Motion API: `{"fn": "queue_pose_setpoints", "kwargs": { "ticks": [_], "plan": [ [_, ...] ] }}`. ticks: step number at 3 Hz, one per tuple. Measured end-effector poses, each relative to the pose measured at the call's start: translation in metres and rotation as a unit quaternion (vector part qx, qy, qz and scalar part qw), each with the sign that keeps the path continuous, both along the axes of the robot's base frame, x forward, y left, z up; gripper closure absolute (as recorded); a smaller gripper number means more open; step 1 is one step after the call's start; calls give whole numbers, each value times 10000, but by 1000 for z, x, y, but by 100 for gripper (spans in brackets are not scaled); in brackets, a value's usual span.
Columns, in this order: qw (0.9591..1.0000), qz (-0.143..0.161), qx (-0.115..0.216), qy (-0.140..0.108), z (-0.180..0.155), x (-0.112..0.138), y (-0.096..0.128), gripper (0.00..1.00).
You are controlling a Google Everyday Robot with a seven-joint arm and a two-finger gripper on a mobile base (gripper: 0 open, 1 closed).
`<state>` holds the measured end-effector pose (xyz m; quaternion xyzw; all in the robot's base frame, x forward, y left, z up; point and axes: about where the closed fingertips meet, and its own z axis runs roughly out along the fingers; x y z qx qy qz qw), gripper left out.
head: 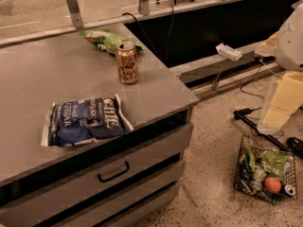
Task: Knock orange can over
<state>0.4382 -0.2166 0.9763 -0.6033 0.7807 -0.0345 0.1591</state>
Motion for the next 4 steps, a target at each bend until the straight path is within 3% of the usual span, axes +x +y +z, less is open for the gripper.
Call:
{"fn": "queue_pose_setpoints", "kwargs": {
  "ticks": [1, 2, 3, 4],
  "plan": [
    [10000, 1, 1, -1, 0, 0, 0, 0],
    [9996, 184, 174, -130, 6, 14, 4, 0],
    [9958, 587, 545, -438, 23, 49, 17, 0],
    [9859, 1018, 1059, -802, 47, 91, 46, 0]
  ]
}}
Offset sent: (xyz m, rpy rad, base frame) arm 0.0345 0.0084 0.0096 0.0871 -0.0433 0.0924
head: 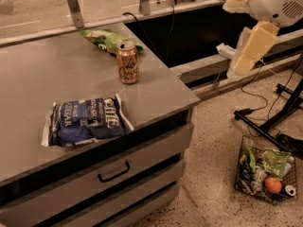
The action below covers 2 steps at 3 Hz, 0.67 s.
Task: Knock orange can over
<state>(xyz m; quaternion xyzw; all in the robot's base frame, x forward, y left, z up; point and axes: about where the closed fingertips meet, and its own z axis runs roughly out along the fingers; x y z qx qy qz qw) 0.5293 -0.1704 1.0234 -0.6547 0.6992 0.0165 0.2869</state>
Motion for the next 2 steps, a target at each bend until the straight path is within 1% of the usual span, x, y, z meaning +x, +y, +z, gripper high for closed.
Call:
{"fn": "queue_pose_setpoints", "kwargs": {
  "ticks": [1, 2],
  "plan": [
    [9961, 464, 738, -142, 18, 39, 54, 0],
    [9879, 880, 1279, -5, 18, 57, 118, 0]
  ]
}}
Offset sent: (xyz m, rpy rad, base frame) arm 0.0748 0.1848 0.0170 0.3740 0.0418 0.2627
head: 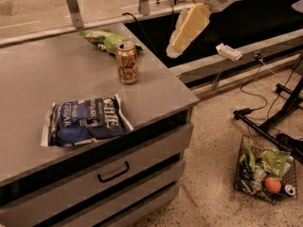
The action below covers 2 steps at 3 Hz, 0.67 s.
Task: Knock orange can over
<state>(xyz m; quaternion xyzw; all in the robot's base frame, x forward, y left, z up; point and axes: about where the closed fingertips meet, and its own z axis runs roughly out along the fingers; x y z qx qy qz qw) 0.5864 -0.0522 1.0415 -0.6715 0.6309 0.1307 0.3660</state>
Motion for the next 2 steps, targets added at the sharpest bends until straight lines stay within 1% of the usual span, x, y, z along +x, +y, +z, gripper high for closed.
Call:
{"fn": "queue_pose_setpoints", "kwargs": {
  "ticks": [1, 2],
  "plan": [
    [10000, 1, 0, 0, 0, 0, 0, 0],
    [9994, 106, 319, 4, -10, 7, 17, 0]
  ]
}}
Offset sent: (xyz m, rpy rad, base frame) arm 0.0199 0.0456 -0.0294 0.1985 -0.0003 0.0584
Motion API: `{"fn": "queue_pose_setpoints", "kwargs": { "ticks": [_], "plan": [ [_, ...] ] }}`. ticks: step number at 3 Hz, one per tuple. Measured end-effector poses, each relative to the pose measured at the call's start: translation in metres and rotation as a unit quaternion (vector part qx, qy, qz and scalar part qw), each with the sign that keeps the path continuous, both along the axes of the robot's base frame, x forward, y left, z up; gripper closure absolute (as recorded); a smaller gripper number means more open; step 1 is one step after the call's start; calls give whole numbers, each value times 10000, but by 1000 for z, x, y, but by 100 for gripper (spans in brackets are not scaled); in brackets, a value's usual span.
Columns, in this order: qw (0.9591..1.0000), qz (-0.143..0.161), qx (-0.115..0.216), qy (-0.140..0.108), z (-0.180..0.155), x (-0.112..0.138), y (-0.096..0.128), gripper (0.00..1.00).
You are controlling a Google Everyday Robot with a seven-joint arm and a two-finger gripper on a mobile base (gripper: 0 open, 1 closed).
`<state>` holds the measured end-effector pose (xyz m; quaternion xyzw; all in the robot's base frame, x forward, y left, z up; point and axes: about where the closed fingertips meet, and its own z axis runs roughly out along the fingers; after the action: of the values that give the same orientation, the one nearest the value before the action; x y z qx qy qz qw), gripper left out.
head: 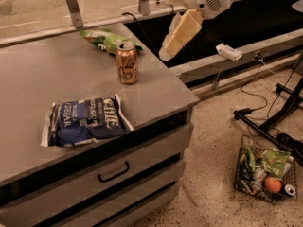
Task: Knock orange can over
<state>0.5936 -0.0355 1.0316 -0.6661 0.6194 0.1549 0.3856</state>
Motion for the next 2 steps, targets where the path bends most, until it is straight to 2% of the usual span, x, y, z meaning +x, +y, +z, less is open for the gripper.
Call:
{"fn": "queue_pose_setpoints", "kwargs": {
  "ticks": [1, 2],
  "plan": [
    [9996, 96, 253, -32, -20, 11, 29, 0],
    [9991, 61, 421, -71, -40, 21, 50, 0]
  ]
}}
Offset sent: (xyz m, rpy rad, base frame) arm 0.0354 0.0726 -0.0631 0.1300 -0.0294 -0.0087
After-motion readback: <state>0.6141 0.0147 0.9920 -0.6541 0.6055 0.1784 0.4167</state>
